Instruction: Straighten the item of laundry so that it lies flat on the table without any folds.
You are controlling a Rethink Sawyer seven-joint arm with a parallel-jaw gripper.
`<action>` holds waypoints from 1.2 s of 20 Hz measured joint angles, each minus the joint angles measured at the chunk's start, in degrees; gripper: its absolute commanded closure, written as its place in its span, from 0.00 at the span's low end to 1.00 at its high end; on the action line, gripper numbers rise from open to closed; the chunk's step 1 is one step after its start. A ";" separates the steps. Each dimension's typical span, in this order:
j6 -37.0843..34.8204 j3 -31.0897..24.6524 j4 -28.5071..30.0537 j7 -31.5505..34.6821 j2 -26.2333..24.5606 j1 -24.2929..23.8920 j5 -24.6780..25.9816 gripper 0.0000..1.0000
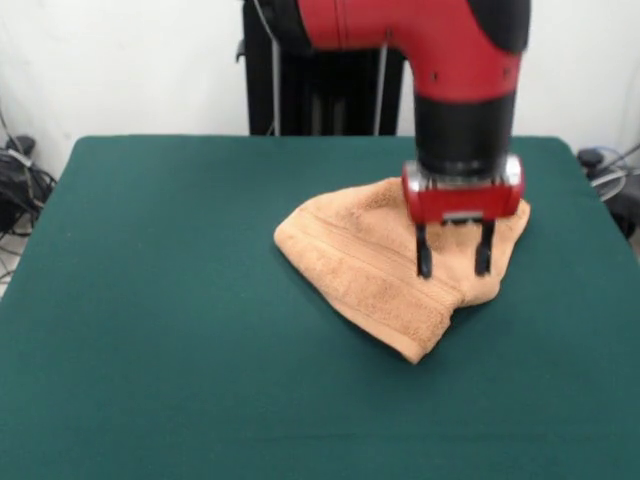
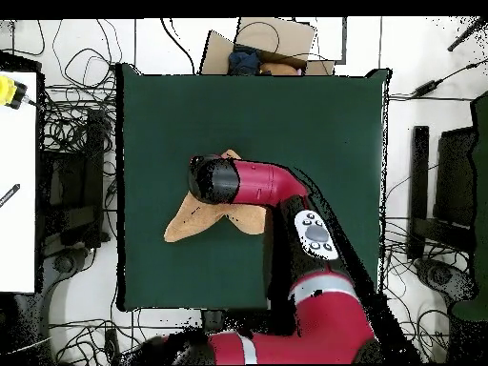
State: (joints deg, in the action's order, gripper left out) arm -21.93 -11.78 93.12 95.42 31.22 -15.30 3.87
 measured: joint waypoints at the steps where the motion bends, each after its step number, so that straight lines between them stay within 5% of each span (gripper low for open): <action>1: 0.29 -0.24 -0.54 0.00 -1.07 0.01 0.00 0.00; 16: 0.58 -1.93 -2.36 0.00 -5.18 0.02 0.33 0.00; 24: 3.32 -1.37 -7.01 0.00 -10.56 2.06 4.85 0.00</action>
State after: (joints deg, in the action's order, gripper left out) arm -18.61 -13.15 86.11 95.42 20.66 -13.24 8.72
